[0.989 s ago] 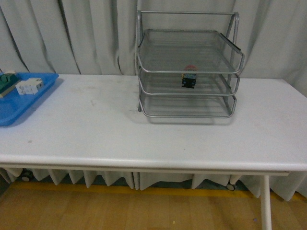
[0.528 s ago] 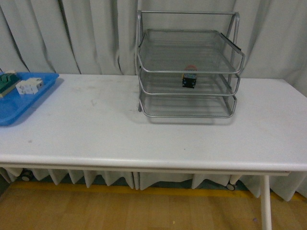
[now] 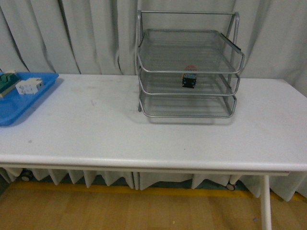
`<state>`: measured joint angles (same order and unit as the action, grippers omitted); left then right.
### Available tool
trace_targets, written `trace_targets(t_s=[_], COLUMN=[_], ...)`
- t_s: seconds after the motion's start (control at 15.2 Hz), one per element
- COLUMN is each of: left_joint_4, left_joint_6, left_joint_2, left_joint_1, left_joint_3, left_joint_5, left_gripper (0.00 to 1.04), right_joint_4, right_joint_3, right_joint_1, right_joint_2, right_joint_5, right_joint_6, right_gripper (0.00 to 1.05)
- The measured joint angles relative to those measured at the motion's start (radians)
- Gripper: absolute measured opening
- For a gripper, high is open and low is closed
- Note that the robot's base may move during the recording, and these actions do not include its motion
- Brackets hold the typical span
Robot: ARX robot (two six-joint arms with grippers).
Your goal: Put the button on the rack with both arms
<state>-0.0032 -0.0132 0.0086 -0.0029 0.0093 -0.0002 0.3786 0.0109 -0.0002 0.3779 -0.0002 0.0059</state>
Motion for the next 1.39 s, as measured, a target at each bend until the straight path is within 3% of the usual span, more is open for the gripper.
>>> trace_targets(t_s=[0.73, 0.92, 1.32, 1.39], left_joint_4=[0.0, 0.0, 0.0, 0.0], left_joint_6=[0.0, 0.0, 0.0, 0.0], left_joint_2=[0.0, 0.0, 0.0, 0.0], left_joint_1=[0.0, 0.0, 0.0, 0.0], left_joint_3=[0.0, 0.0, 0.0, 0.0], left_joint_5=[0.0, -0.001, 0.0, 0.0], left_gripper=[0.98, 0.98, 0.98, 0.98], right_joint_4=[-0.2, -0.38, -0.382, -0.382], right_joint_3=[0.0, 0.0, 0.0, 0.0], right_joint_1=[0.0, 0.0, 0.0, 0.0], right_joint_2=[-0.202, -0.367, -0.374, -0.374], right_joint_5=[0.0, 0.0, 0.0, 0.001], right_joint_6=[0.0, 0.0, -0.001, -0.001], right_gripper=[0.02, 0.02, 0.02, 0.12])
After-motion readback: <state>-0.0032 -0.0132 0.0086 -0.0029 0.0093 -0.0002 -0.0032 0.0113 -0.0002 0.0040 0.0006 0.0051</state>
